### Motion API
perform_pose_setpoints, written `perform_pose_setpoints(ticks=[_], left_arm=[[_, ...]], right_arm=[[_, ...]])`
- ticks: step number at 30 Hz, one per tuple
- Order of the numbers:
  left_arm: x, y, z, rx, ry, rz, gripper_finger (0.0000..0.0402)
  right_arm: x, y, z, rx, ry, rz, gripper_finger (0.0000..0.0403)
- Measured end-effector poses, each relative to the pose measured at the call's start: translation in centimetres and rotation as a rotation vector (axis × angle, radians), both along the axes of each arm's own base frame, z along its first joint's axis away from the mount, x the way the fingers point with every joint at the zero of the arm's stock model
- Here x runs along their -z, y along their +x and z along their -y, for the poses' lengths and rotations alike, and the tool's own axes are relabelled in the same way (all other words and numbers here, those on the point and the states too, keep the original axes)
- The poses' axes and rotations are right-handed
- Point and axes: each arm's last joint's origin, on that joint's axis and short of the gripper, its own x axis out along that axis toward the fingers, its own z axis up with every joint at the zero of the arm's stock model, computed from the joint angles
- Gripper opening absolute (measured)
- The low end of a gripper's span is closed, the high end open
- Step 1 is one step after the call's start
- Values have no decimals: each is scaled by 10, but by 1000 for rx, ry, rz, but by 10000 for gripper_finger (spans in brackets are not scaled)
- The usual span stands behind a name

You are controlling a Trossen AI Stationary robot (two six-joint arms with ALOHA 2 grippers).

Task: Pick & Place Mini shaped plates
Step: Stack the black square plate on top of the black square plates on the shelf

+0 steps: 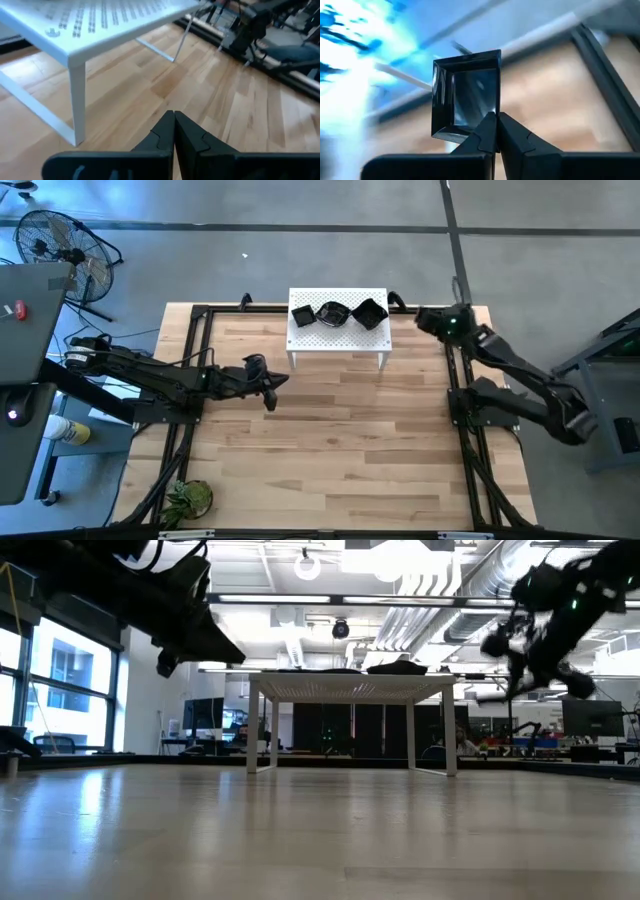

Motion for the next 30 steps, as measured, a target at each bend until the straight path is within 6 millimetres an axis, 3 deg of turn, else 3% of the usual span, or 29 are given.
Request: perform_pose_setpoints(ticks=[8,13,21,30], left_arm=[[-11,-4,-1,0,30,61,1],[-23,-11,-10,-35,43,115,1],[-33,-19,-28,-47,76,149,1],[-32,-19,-30,-28,92,140,1]], right_arm=[[-105,3,-6,-163,-287,72,11],[-148,44,-4,-350,-324,118,11],[-163,150,-2,-538,-243,106,12],[-142,248,23,-696,-145,66,12]])
